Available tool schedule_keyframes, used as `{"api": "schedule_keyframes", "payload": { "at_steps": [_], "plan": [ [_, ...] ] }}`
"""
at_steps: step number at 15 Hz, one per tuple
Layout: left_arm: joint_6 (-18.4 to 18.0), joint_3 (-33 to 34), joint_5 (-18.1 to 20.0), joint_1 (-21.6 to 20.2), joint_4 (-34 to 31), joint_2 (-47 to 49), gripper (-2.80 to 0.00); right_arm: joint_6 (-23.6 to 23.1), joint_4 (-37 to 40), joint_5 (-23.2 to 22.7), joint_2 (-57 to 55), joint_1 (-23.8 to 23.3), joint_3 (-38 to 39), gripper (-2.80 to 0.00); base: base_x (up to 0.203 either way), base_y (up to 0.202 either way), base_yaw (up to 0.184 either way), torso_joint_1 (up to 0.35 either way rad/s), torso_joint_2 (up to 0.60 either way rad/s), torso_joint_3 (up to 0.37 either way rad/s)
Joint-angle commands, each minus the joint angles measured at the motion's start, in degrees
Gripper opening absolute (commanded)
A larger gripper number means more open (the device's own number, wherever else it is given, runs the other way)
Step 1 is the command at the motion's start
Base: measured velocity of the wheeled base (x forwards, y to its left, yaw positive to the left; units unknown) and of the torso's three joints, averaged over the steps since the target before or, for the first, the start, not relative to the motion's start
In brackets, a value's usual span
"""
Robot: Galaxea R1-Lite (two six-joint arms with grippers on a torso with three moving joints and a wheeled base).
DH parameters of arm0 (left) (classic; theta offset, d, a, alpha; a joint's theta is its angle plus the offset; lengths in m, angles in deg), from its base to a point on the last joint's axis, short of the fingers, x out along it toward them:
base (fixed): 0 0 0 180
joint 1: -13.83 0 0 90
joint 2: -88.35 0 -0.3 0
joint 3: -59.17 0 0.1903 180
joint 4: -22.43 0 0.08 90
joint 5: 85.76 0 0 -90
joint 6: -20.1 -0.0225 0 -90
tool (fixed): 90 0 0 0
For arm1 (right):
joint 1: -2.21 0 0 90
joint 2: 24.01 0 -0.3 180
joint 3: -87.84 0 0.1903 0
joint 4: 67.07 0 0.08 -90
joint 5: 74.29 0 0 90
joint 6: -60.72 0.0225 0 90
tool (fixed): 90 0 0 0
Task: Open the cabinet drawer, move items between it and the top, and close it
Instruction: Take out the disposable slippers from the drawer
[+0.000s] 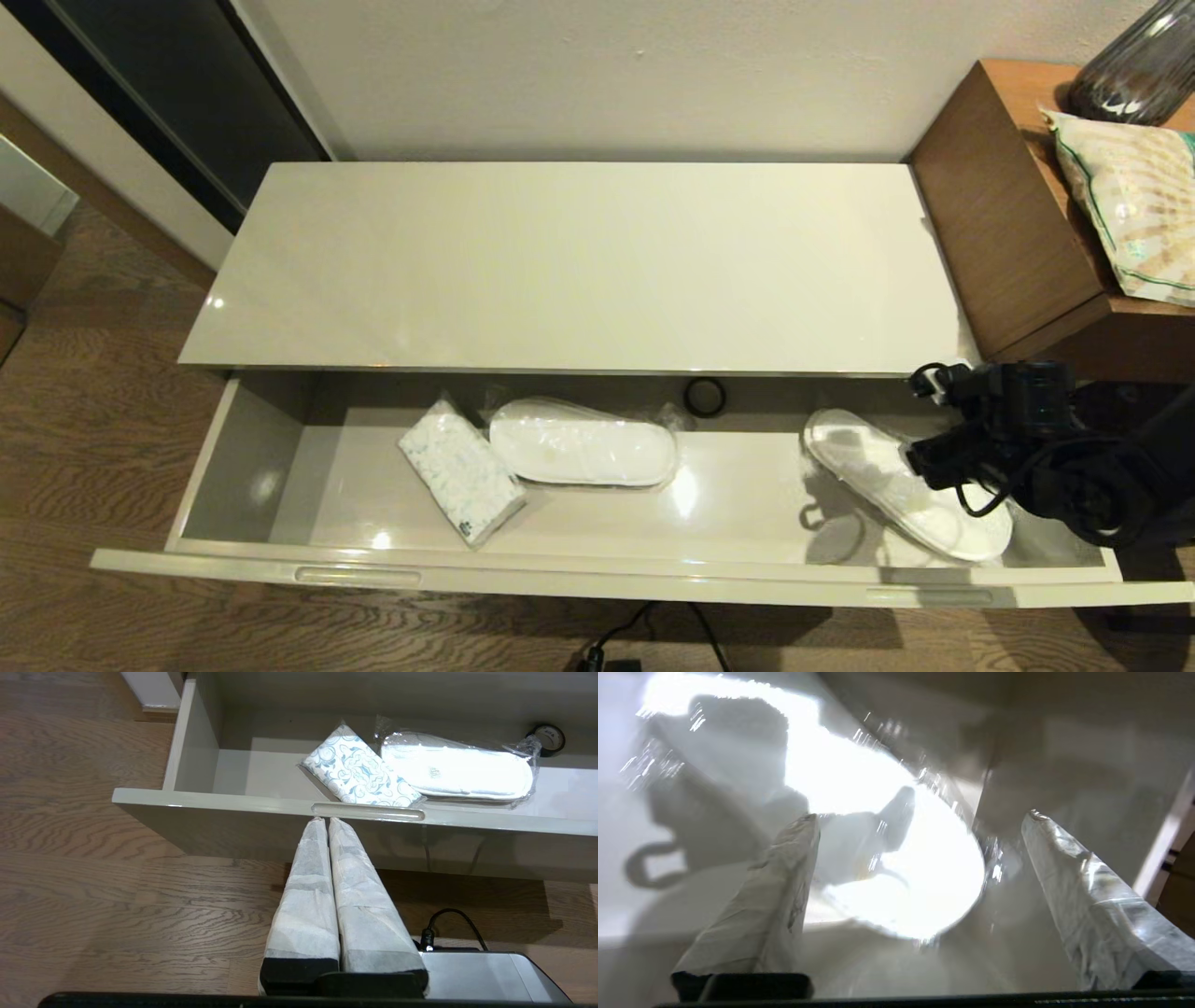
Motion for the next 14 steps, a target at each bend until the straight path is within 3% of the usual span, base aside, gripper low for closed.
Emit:
{"api": "schedule_keyframes", "payload": {
  "at_steps": [1,6,14],
  "plan": [
    [0.04,0.0,-0.05,0.02,0.0,0.05,-2.8,-0.02,-1.29,-0.23,0.5,-0.19,1.88,0.0,0.0,0.0,0.0,0.0,0.0,0.0],
    [0.04,0.0,-0.05,0.02,0.0,0.05,-2.8,-0.36,-2.03,-0.08,-12.45,-1.59,-5.37,0.0,0.0,0.0,0.0,0.0,0.0,0.0],
    [0.04,0.0,-0.05,0.02,0.0,0.05,-2.8,-2.22,-5.92,-0.52,-21.08,-1.6,-12.41,0.0,0.0,0.0,0.0,0.0,0.0,0.0]
  ]
}}
